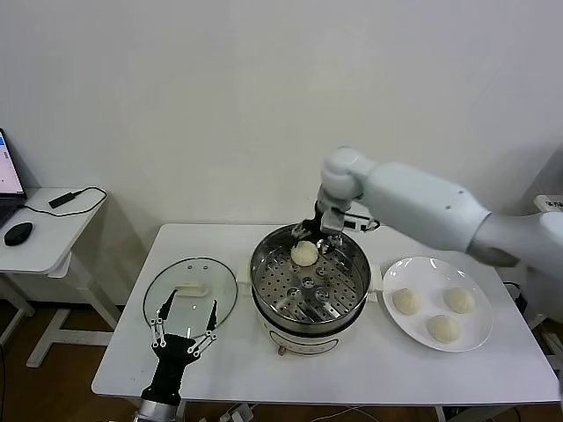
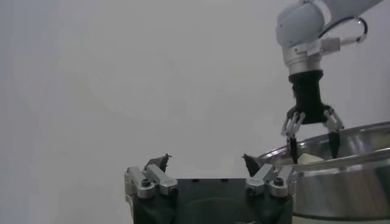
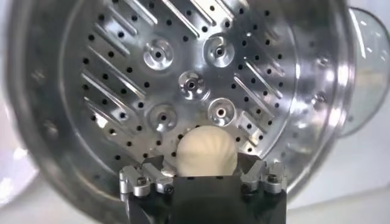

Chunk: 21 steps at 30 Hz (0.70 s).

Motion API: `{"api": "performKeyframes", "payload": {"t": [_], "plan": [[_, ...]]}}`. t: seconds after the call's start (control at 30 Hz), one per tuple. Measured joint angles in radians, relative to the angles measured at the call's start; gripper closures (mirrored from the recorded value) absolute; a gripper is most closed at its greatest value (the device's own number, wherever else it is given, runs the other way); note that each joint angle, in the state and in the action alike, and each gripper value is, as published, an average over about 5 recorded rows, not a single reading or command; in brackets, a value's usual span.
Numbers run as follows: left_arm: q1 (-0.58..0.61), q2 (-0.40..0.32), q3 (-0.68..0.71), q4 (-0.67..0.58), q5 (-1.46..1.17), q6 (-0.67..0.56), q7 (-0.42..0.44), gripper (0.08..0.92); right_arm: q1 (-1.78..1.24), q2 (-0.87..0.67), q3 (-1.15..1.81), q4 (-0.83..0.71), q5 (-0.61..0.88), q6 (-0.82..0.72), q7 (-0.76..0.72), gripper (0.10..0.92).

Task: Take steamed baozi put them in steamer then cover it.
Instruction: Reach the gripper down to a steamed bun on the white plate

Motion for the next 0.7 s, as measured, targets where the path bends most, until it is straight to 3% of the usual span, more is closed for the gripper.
{"api": "performKeyframes", "payload": {"t": [0.33, 0.7], "plan": [[-0.006, 0.008, 0.018, 0.009, 0.005, -0.003, 0.002, 0.177, 0.103, -0.213, -0.145, -0.007, 0.274, -0.271, -0.032, 0.203], [-0.014, 0.004, 0.025, 0.014, 0.005, -0.003, 0.002, 0.177, -0.006, -0.349, -0.218, -0.029, 0.366, -0.429, 0.059, 0.203]]}}
